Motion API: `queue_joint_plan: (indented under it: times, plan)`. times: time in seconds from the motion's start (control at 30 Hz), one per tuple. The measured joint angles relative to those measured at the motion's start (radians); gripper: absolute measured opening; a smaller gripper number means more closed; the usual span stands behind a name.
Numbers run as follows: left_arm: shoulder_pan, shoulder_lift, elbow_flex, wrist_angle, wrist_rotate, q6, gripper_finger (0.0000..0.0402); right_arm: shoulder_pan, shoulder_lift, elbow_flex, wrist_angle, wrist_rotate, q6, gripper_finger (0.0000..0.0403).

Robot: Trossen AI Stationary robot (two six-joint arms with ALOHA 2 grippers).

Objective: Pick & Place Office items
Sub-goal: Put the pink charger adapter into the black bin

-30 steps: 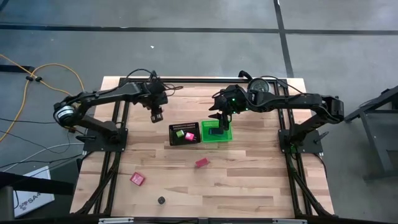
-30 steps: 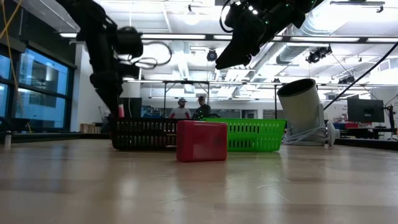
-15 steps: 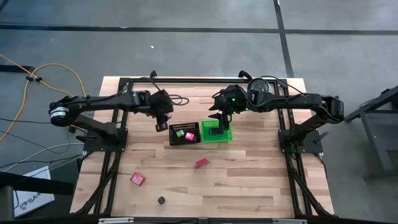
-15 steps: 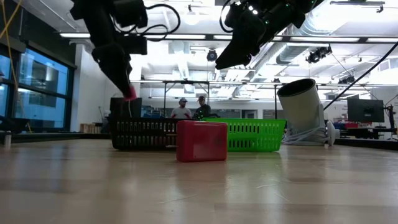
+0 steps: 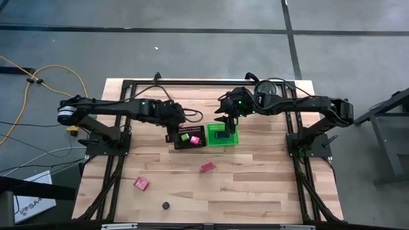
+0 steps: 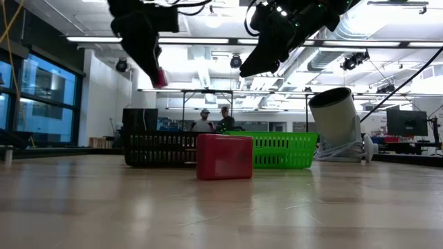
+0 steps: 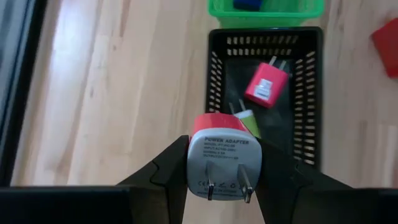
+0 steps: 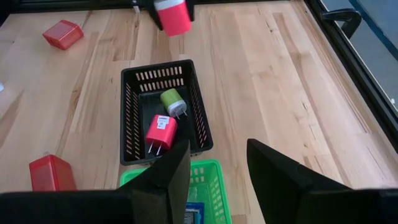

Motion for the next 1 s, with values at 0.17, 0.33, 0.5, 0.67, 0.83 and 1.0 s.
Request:
queue_joint_plan:
  times: [0.17,0.33,0.5,0.67,0.83,1.0]
  plan:
    - [-0.031,0.124,0.146,-0.14,-0.001,-0.048,0.0138,0.0,0.0,0.0,0.005,0.0,0.0,0.0145]
    - [-0.04,0.207,0.193,-0.19,0.048,-0.099,0.0138,0.0,0.0,0.0,0.01,0.0,0.0,0.0145]
    - [-0.05,0.27,0.193,-0.187,0.113,-0.117,0.0138,0.0,0.0,0.0,0.013,0.0,0.0,0.0145]
    - [-0.067,0.299,0.193,-0.171,0.117,-0.118,0.0138,0.0,0.0,0.0,0.013,0.0,0.0,0.0145]
    - [-0.078,0.299,0.182,-0.141,0.109,-0.126,0.0138,0.0,0.0,0.0,0.012,0.0,0.0,0.0145]
    - [-0.087,0.299,0.132,-0.125,0.112,-0.159,0.0138,0.0,0.0,0.0,0.012,0.0,0.0,0.0145]
